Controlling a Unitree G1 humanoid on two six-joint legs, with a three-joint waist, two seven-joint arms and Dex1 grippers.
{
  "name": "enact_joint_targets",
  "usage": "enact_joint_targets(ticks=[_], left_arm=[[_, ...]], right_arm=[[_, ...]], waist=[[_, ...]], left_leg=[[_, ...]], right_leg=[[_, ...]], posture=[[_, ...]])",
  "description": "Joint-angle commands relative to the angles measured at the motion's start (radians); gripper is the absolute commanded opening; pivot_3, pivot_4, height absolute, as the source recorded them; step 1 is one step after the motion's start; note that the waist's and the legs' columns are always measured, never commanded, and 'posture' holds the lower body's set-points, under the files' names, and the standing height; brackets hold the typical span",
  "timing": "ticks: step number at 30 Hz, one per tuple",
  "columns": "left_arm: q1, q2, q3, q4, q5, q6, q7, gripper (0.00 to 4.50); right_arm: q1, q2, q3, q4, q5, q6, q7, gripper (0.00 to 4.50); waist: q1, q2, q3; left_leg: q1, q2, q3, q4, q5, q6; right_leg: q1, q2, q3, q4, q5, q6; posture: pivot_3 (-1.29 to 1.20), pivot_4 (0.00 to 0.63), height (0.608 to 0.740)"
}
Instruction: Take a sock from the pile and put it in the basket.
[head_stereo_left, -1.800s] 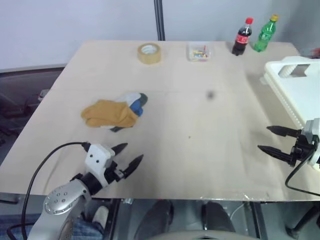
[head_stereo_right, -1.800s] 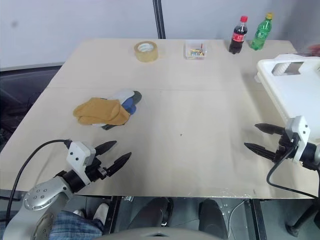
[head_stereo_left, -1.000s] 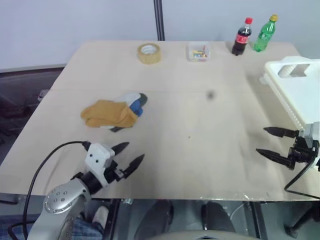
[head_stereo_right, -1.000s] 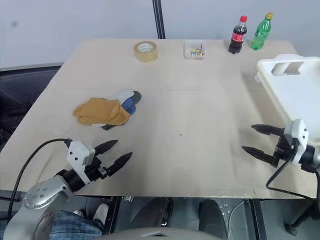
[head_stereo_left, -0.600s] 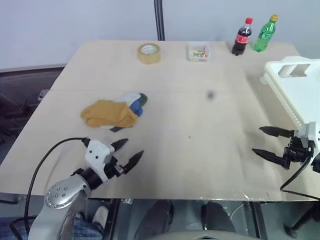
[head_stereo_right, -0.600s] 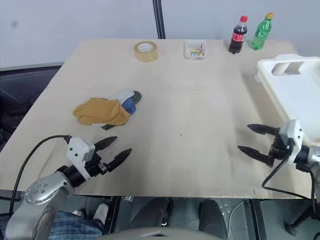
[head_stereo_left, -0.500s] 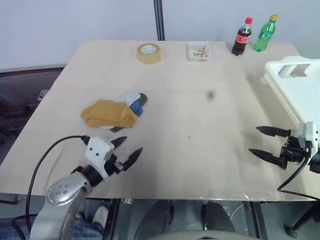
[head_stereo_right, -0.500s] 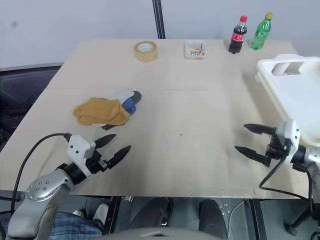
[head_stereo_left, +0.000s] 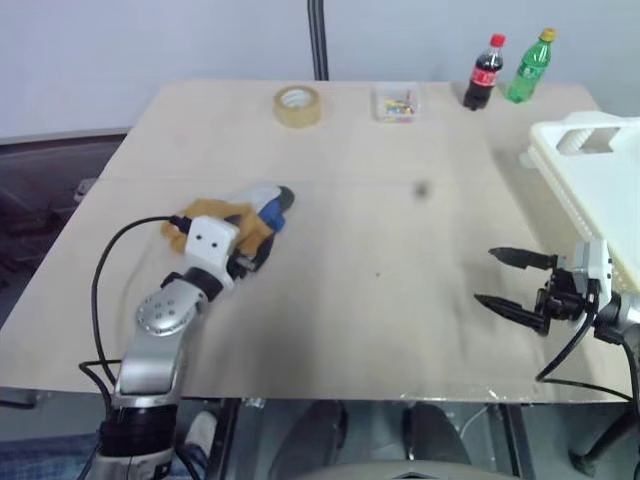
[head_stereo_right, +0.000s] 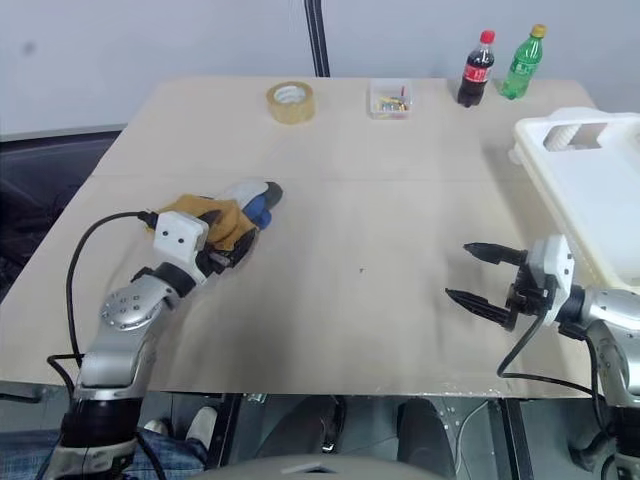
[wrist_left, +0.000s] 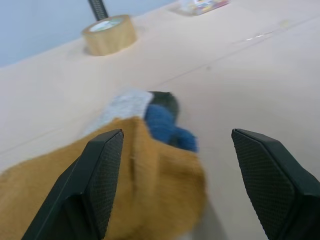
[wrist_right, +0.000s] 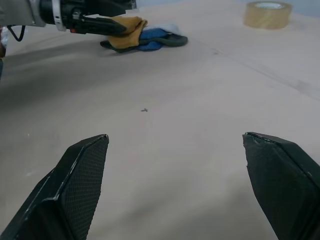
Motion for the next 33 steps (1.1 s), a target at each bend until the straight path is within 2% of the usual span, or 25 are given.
enact_joint_targets(ticks=[1, 4, 5, 6, 8, 11, 12, 13, 17, 22, 28, 33], left_arm=[[-0.024, -0.001, 0.01, 0.022, 0.029, -0.053, 0.026, 3.69], [-0.024, 0.0, 0.006, 0.05, 0.033, -0.064, 0.018, 3.69], [-0.023, -0.001, 0.005, 0.054, 0.033, -0.069, 0.013, 3.19], [-0.022, -0.004, 0.006, 0.055, 0.031, -0.06, 0.014, 2.98], [-0.02, -0.015, 0.01, 0.055, 0.017, -0.048, 0.013, 2.16], [-0.016, -0.028, 0.001, 0.046, 0.011, -0.037, 0.007, 0.53], [-0.015, -0.029, -0.002, 0.042, 0.011, -0.035, 0.004, 0.14], [-0.014, -0.029, -0.006, 0.038, 0.015, -0.033, 0.0, 0.01], [-0.025, -0.05, -0.014, -0.023, -0.029, 0.014, -0.016, 0.01], [-0.065, -0.118, -0.127, -0.142, -0.106, 0.167, -0.057, 0.01], [-0.167, -0.274, -0.304, -0.083, -0.107, 0.282, -0.048, 0.01], [-0.287, -0.375, -0.446, 0.053, -0.059, 0.251, -0.084, 0.01]], right_arm=[[0.0, -0.011, -0.036, -0.005, 0.006, -0.02, -0.008, 4.47], [0.015, -0.012, -0.036, -0.005, 0.005, -0.026, -0.008, 4.47], [0.021, -0.012, -0.037, -0.007, 0.006, -0.025, -0.009, 4.5], [0.026, -0.011, -0.038, -0.01, 0.007, -0.024, -0.012, 4.5], [0.032, -0.011, -0.041, -0.012, 0.01, -0.022, -0.016, 4.5], [0.038, -0.013, -0.044, -0.01, 0.011, -0.022, -0.019, 4.5], [0.04, -0.013, -0.044, -0.009, 0.012, -0.021, -0.019, 4.5], [0.04, -0.013, -0.044, -0.008, 0.011, -0.021, -0.019, 4.5], [0.041, -0.018, -0.046, 0.001, 0.009, -0.026, -0.013, 4.5], [0.023, -0.02, -0.037, 0.019, 0.003, -0.031, -0.012, 4.5], [-0.005, -0.018, -0.028, 0.037, -0.006, -0.041, -0.013, 4.5], [0.005, -0.023, -0.039, 0.033, -0.003, -0.045, -0.019, 4.5]], waist=[[0.001, 0.0, 0.0], [0.002, 0.0, 0.0], [0.002, 0.0, 0.0], [0.002, 0.0, 0.0], [0.002, 0.0, 0.0], [0.002, 0.0, 0.0], [0.002, 0.0, 0.0], [0.001, 0.0, 0.0], [0.002, 0.0, 0.0], [0.006, 0.0, 0.0], [0.001, 0.0, 0.0], [0.003, -0.001, 0.0]], left_leg=[[0.0, 0.0, 0.0, 0.0, 0.0, 0.0], [0.0, 0.0, 0.0, 0.0, 0.0, 0.0], [0.0, 0.0, 0.0, 0.0, 0.0, 0.0], [0.0, 0.0, 0.0, 0.0, 0.0, 0.0], [0.0, 0.0, 0.0, 0.0, 0.0, 0.0], [0.0, 0.0, 0.0, 0.0, 0.0, 0.0], [0.0, 0.0, 0.0, 0.0, 0.0, 0.0], [0.0, 0.0, 0.0, 0.001, 0.0, 0.0], [0.0, 0.0, 0.0, 0.001, 0.0, 0.0], [0.0, 0.0, 0.0, 0.001, 0.0, 0.0], [0.0, -0.001, 0.0, 0.004, 0.0, 0.0], [0.0, 0.0, 0.0, 0.004, 0.0, 0.0]], right_leg=[[0.0, 0.0, 0.0, 0.0, 0.0, 0.0], [0.0, 0.0, 0.0, 0.0, 0.0, 0.0], [0.0, 0.0, 0.0, 0.0, 0.0, 0.0], [0.0, 0.0, 0.0, 0.0, 0.0, 0.0], [0.0, 0.0, 0.0, 0.0, 0.0, 0.0], [0.0, 0.0, 0.0, 0.001, 0.0, 0.0], [0.0, 0.0, 0.0, 0.001, 0.0, 0.0], [0.0, 0.0, 0.0, 0.001, 0.0, 0.0], [0.0, 0.0, 0.0, 0.001, 0.0, 0.0], [0.0, -0.001, 0.0, 0.001, 0.0, 0.0], [0.001, 0.0, 0.0, 0.003, 0.0, 0.0], [0.0, 0.0, 0.0, 0.003, 0.0, 0.0]], posture=[[0.0, 0.15, 0.74], [0.0, 0.15, 0.74], [0.0, 0.15, 0.74], [0.0, 0.15, 0.74], [0.0, 0.15, 0.74], [0.0, 0.15, 0.74], [0.0, 0.15, 0.74], [0.0, 0.15, 0.74], [0.0, 0.15, 0.74], [0.0, 0.15, 0.74], [0.0, 0.15, 0.74], [0.0, 0.15, 0.74]])
